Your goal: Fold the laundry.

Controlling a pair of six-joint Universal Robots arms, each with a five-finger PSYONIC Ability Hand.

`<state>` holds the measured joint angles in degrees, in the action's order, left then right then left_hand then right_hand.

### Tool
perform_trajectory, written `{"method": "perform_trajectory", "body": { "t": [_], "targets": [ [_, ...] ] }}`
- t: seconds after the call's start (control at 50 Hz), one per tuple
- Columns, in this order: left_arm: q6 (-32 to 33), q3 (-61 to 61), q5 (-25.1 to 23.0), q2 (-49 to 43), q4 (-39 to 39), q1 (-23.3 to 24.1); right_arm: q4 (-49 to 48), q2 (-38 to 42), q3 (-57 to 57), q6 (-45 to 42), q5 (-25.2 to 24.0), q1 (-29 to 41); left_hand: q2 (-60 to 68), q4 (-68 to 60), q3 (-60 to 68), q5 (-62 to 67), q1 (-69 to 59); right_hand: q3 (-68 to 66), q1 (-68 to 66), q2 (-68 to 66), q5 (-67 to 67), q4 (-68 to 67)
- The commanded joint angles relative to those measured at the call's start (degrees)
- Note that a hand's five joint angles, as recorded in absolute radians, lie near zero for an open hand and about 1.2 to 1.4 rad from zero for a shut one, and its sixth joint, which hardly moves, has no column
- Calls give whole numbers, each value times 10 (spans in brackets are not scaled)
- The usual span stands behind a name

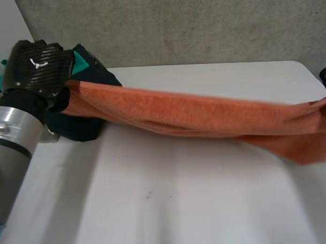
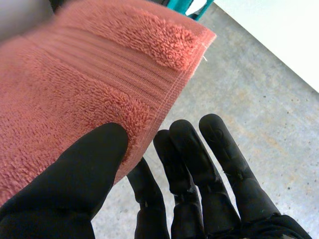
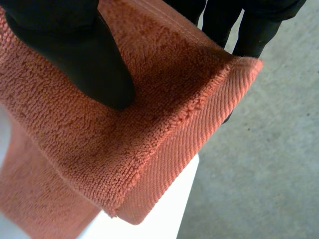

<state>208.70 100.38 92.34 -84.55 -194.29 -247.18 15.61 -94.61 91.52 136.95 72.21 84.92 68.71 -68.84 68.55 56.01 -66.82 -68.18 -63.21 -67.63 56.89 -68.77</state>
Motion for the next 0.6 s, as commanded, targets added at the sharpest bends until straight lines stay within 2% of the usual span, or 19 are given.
{"method": "perform_trajectory", "body": {
  "t": [0.02,0.08,0.16,0.26,0.3,0.34,0.36,0.4,0.42,0.48,0.54,0.6],
  "targets": [
    [0,-4,-42,-30,59,0,124,56,-13,-25,-37,-15,113,-112,115,140,-132,-118,-168,-124,131,-112],
    [0,-8,-45,-95,59,-1,119,130,-12,-51,-35,-12,113,-112,115,140,-132,-118,-168,-124,131,-112],
    [4,-69,-49,-232,38,-1,82,199,-51,-50,-11,-1,113,-112,115,140,-132,-118,-168,-124,131,-112],
    [51,-204,-31,-322,-13,8,-7,260,-142,7,58,52,113,-112,115,140,-132,-118,-168,-124,131,-112],
    [61,-256,-17,-332,-44,9,-87,267,-191,48,86,75,113,-112,115,140,-132,-118,-168,-124,131,-112],
    [59,-320,-1,-330,-115,8,-157,267,-209,74,94,86,113,-112,115,140,-132,-118,-168,-124,131,-112],
    [56,-336,2,-330,-143,8,-237,265,-212,99,98,90,113,-112,115,140,-132,-118,-168,-124,131,-112],
    [45,-365,5,-322,-225,7,-318,262,-206,125,99,90,113,-112,115,140,-132,-118,-168,-124,131,-112],
    [40,-367,5,-316,-251,6,-401,249,-194,148,98,92,113,-112,115,140,-132,-118,-168,-124,131,-112],
    [25,-372,6,-294,-324,5,-488,219,-173,176,104,93,113,-112,115,140,-132,-118,-168,-124,131,-112],
    [25,-361,6,-290,-316,7,-485,207,-169,182,100,91,113,-112,115,140,-132,-118,-168,-124,131,-112],
    [20,-336,6,-293,-268,4,-443,213,-168,184,95,92,113,-112,115,140,-132,-118,-168,-124,131,-112]
  ]
}}
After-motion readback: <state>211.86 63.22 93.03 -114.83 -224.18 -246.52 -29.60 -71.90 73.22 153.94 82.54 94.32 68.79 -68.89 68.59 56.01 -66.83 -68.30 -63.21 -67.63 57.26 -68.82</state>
